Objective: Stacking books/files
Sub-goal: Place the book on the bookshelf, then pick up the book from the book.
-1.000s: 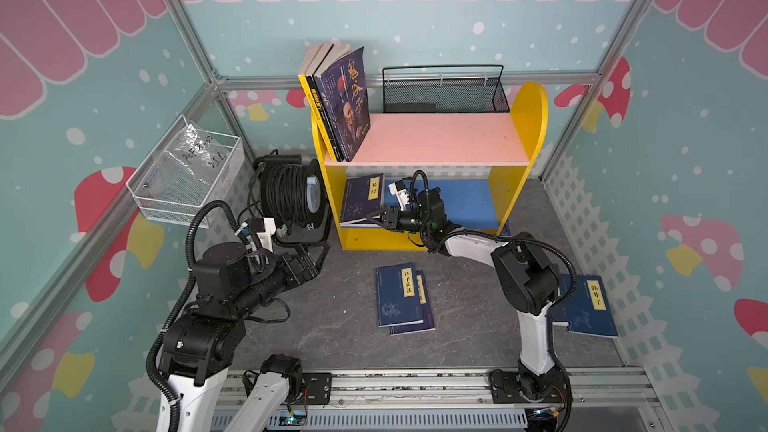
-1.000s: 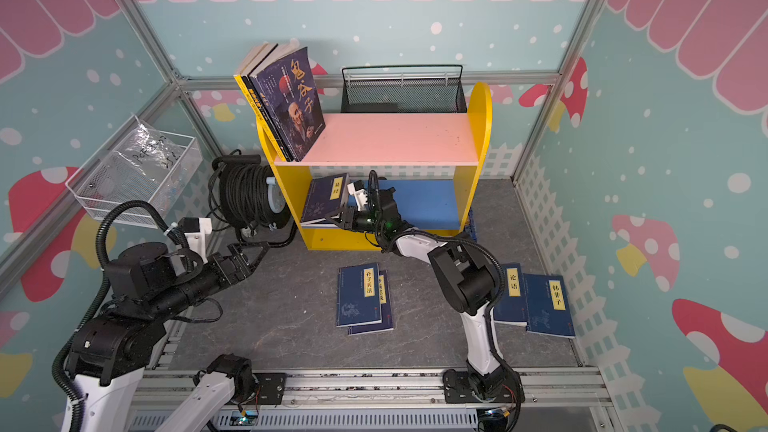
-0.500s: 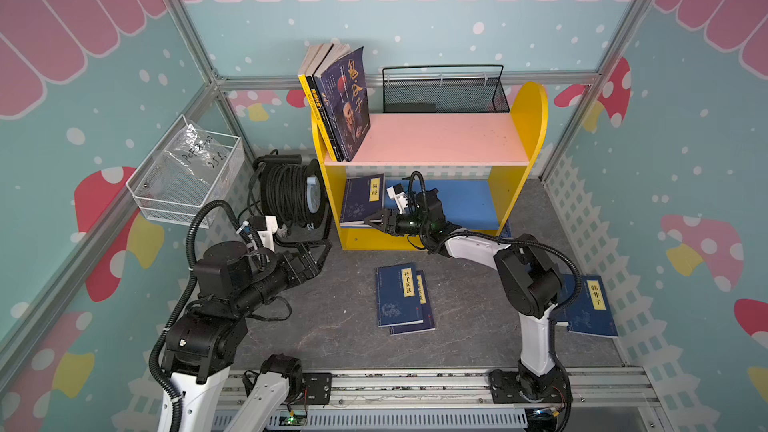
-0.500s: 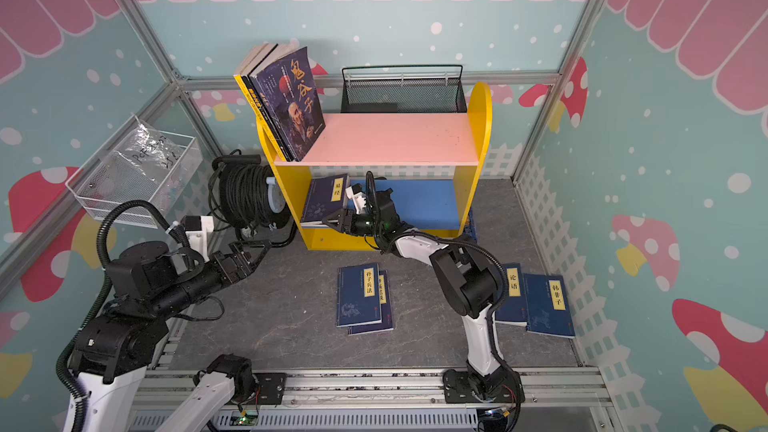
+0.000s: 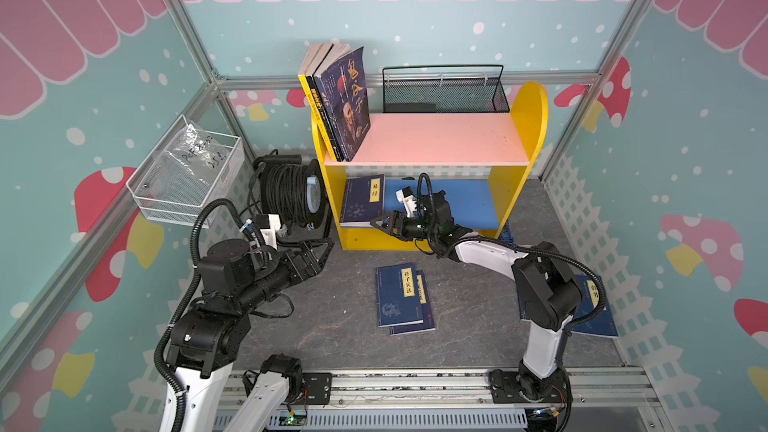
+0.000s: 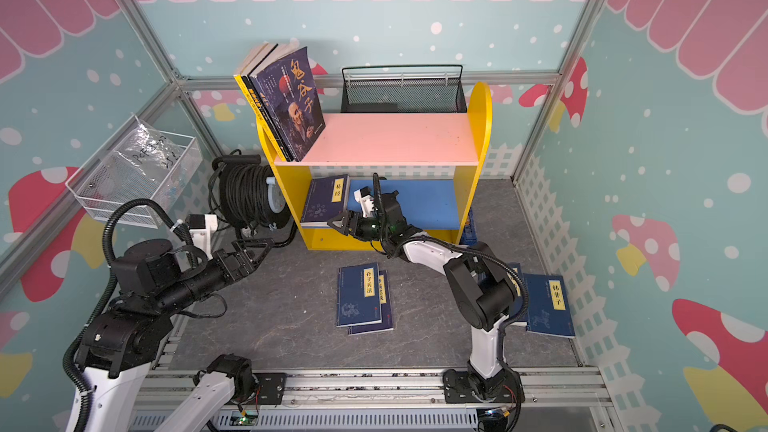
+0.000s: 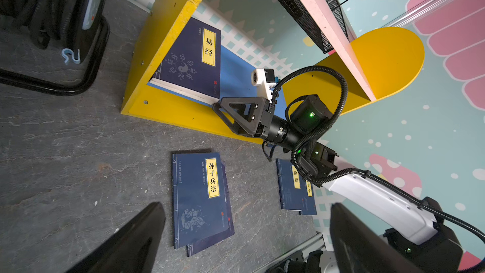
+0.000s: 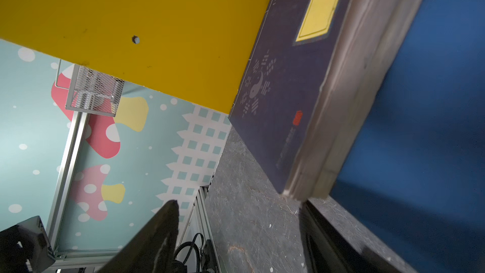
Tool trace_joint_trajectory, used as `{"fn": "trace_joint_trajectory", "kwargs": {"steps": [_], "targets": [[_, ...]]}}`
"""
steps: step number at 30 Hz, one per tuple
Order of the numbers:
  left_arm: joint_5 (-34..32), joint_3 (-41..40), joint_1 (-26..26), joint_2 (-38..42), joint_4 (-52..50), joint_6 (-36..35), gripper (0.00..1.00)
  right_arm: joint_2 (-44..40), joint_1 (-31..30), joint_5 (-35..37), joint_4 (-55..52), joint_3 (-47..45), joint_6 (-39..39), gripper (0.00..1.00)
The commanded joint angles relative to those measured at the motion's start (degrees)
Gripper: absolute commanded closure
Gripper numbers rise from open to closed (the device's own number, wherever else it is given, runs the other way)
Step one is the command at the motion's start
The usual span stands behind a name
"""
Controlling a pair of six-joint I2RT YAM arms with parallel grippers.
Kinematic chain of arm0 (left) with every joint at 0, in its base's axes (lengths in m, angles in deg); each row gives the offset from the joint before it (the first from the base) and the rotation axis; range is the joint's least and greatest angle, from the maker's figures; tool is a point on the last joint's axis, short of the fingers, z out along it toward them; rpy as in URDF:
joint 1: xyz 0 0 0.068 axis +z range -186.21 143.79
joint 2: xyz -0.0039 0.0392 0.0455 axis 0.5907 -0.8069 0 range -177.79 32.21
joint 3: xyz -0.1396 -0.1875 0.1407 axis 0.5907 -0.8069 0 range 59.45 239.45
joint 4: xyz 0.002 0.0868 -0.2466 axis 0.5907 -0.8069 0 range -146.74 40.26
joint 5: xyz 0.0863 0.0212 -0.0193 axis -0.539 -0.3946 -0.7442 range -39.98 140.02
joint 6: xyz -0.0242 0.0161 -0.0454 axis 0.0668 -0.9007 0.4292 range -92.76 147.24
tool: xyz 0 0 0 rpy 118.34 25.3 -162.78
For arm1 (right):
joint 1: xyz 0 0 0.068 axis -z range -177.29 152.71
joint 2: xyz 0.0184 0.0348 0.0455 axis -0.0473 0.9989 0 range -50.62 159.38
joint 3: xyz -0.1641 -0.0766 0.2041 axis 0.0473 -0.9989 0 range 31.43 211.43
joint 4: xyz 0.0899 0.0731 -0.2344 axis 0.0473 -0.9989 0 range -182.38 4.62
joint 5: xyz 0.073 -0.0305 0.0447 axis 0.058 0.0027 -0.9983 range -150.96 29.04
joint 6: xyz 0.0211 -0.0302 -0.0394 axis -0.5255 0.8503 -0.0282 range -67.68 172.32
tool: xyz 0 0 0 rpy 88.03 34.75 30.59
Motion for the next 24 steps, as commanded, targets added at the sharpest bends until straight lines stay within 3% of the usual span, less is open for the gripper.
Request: {"fn": "trace_joint_trajectory", "kwargs": {"steps": [1, 10, 18, 24], "targets": [[1.0, -1.2, 0.3, -0.3, 0.9, 0.5, 0.01, -4.0, -0.1, 2.6, -1.7, -2.0, 0.2, 0.23], [4.2, -10.5, 0.2, 0.0, 3.1, 2.3, 0.01, -15.4, -0.5, 11.4, -15.3, -7.4, 7.2, 0.15], [5.4, -26.4, -0.3, 6.0, 9.3, 10.0, 0.01, -30.8, -0.9, 22.3, -28.2, -19.2, 9.3, 0.12], [3.7, -34.1, -3.6, 5.3, 14.6, 13.9, 0.01, -32.6, -1.4, 25.7, -39.4, -23.0, 11.8, 0.12]]}}
